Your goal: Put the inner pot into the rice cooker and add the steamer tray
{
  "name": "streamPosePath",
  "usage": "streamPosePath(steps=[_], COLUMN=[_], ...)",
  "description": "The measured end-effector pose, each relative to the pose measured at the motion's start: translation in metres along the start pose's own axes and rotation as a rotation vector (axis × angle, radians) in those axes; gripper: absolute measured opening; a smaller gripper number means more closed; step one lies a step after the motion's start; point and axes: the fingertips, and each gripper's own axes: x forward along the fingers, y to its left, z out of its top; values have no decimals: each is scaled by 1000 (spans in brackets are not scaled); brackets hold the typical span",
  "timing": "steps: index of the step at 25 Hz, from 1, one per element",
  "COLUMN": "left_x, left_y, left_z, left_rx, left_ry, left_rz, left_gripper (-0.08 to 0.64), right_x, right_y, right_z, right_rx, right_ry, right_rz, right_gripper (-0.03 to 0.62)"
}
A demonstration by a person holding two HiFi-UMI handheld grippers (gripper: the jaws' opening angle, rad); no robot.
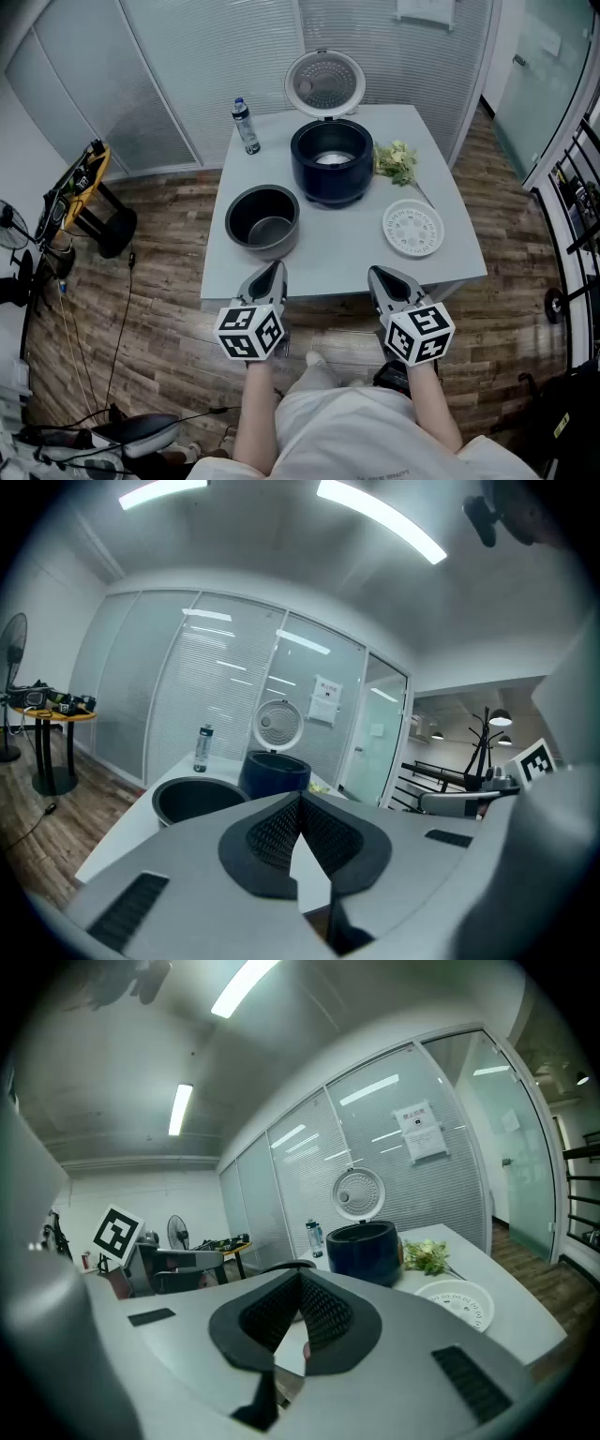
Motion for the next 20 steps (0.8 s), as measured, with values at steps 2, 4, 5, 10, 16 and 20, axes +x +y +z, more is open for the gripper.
streamPosePath(steps=[2,4,5,10,16,20], left_x=[-6,-10,-11,-13,-16,-20], left_y=[-1,-1,0,-1,-12,-14], left_z=[1,1,2,-2,-11,-19], left_rx=[-10,-19,-21,-31,-136,-187], left_ry=[-6,-10,-11,-26,-41,-36], left_rz=[0,1,2,24,-67,-92], left_gripper=[9,9,9,9,192,268], right_x=[-4,-7,-8,-14,-18,-21], right_y=[3,5,4,0,6,10], right_z=[-1,-2,-3,-8,-25,-36], right_rx=[1,3,4,24,84,95], right_ry=[4,6,6,11,65,107], right_rz=[0,-1,-1,6,66,97], right_gripper=[15,15,15,15,48,222])
